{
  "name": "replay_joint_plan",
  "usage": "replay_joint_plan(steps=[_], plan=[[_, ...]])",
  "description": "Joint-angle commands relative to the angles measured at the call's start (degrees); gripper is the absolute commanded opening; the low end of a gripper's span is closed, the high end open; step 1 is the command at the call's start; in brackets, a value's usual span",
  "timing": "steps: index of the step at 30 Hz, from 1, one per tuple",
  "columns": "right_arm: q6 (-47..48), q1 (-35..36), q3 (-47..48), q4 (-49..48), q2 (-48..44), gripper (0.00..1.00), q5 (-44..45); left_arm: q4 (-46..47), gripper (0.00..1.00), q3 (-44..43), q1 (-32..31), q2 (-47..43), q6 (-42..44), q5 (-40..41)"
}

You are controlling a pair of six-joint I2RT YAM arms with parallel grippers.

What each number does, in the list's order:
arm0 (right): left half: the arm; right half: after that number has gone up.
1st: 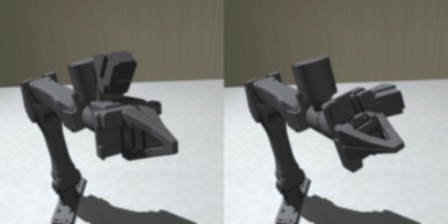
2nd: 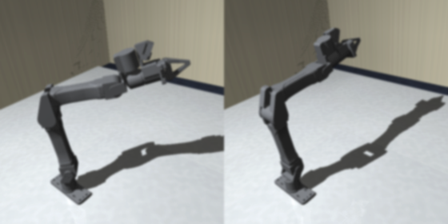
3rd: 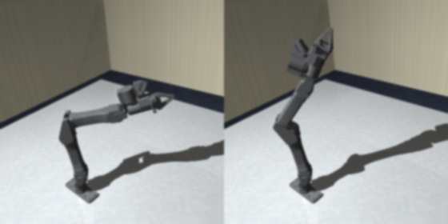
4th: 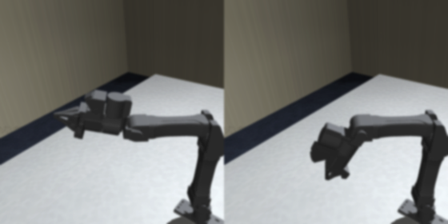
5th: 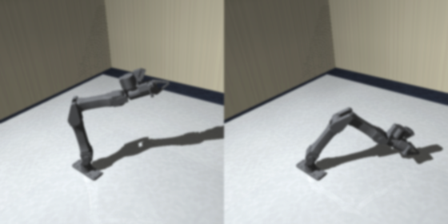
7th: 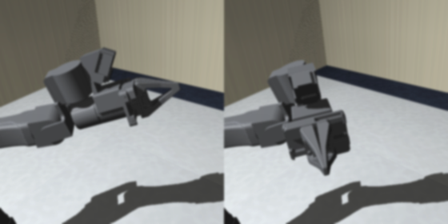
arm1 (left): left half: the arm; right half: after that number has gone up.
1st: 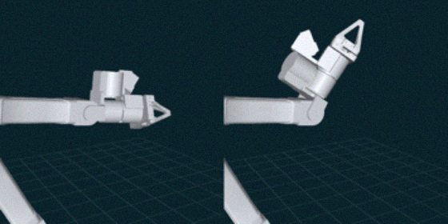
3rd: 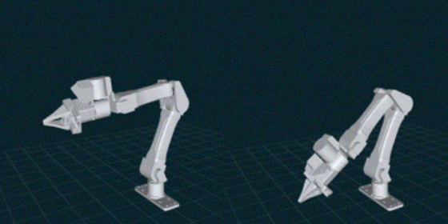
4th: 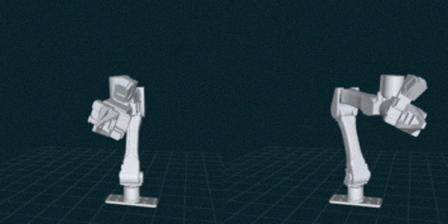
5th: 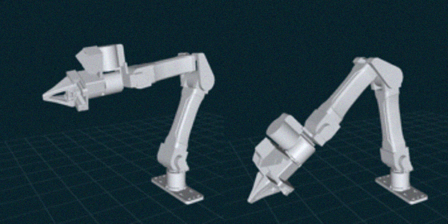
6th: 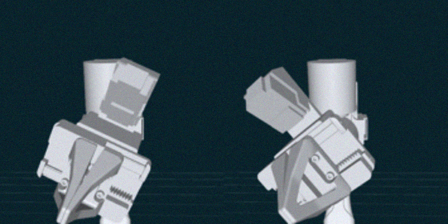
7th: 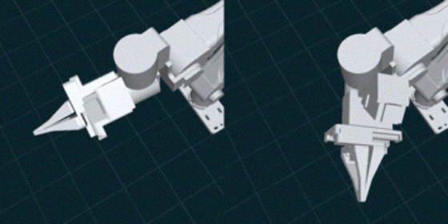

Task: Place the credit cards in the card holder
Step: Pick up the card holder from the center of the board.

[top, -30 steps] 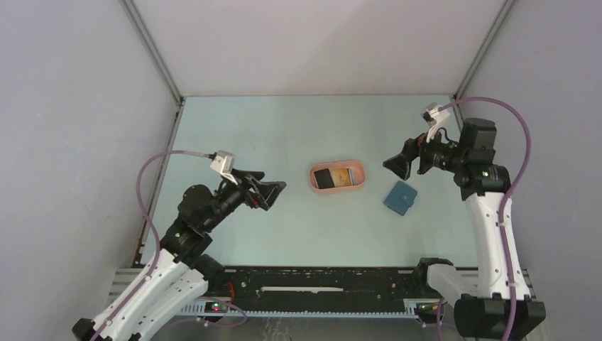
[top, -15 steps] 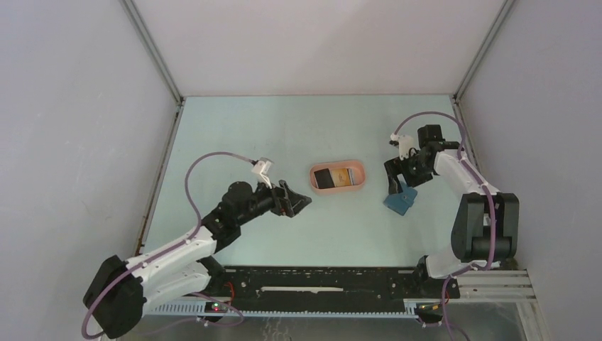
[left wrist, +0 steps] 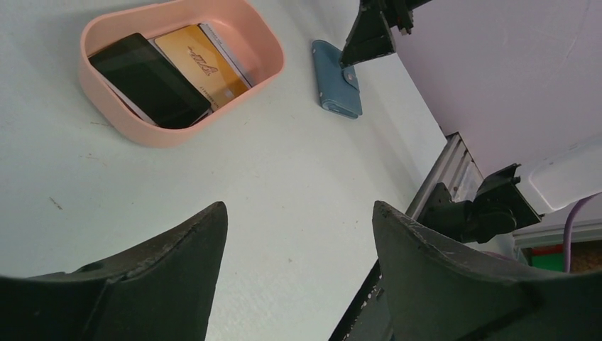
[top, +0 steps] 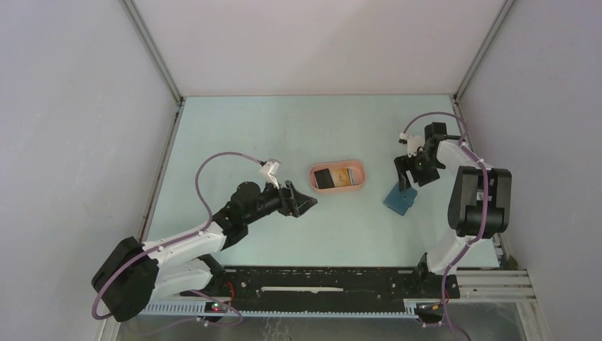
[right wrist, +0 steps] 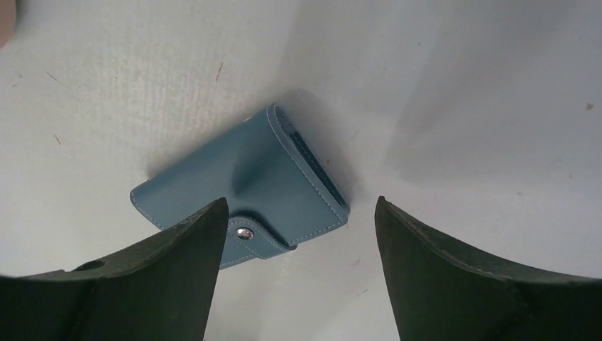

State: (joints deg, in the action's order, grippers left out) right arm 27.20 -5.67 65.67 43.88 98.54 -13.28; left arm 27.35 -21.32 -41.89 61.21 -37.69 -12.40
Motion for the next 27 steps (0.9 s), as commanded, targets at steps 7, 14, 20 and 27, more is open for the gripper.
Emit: replay_joint_plan(steps=[7, 14, 20, 27], plan=[[3.67, 0.69, 3.90, 4.35, 4.95, 0.70, -6.88, 5.88, 0.75, 0.64, -1.41, 3.36, -0.91, -2.82], [4.95, 7.90, 2.33, 6.37, 2.94, 0.31, -13.31, 8.11, 0.74, 2.01, -1.97, 5.41, -1.75, -2.83], [2.88, 18.08, 1.83, 6.56, 1.08, 0.04, -19.40, 11.41, 0.74, 4.24, -2.42, 7.91, -3.18, -2.47], [3.65, 32.15, 1.82, 3.31, -2.63, 0.00, -23.93, 15.42, 0.75, 7.14, -3.02, 10.55, -3.82, -0.73]])
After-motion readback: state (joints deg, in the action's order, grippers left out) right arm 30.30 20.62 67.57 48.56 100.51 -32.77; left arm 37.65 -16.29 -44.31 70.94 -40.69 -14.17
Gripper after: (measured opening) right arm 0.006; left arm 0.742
